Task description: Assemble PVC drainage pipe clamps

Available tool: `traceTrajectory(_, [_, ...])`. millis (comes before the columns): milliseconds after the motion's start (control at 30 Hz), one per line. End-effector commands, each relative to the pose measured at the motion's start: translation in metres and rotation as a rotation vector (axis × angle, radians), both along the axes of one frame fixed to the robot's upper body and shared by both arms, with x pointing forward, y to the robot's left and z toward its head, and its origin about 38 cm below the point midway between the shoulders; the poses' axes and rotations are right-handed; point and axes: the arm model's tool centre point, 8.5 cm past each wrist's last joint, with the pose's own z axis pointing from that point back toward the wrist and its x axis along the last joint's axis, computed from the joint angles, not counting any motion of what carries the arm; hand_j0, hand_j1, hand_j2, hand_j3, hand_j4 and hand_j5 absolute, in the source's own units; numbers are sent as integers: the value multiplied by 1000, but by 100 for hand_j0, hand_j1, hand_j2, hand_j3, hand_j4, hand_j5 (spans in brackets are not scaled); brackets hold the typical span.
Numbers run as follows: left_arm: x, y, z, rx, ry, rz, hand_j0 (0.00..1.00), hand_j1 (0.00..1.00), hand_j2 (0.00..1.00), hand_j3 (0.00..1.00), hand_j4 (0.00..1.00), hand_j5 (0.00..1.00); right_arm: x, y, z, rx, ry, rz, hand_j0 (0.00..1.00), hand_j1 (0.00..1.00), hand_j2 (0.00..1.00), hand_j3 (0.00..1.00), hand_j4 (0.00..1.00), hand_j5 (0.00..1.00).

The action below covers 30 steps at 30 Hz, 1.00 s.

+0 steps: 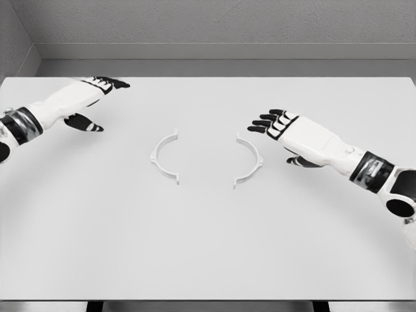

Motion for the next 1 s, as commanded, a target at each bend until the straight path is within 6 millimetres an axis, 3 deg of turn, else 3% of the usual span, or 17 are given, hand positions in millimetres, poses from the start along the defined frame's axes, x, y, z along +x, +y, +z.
traceTrajectory(0, [-3,-22,2,-3,-14,-57,100,100,100,100,100,100,-3,17,-13,2,24,28,100,100,100,100,100,100])
traceTrajectory(167, [-10,-43,2,14,-21,-126,100,100,100,100,100,100,10,23,-27,-13,62,20,100,100,100,100,100,100])
traceTrajectory(267, [-12,-46,2,12,-21,-134,100,100,100,100,100,100,18,23,-36,-21,81,-2,100,100,100,100,100,100])
traceTrajectory(400, [-19,-45,-14,13,11,-133,100,100,100,100,100,100,24,19,-42,-33,98,-20,100,100,100,100,100,100])
traceTrajectory(633, [-24,-52,-22,37,24,-157,100,100,100,100,100,100,26,17,-45,-36,105,-29,100,100,100,100,100,100])
traceTrajectory(967, [-26,-70,-32,31,40,-190,100,100,100,100,100,100,28,30,-41,-18,95,-9,100,100,100,100,100,100])
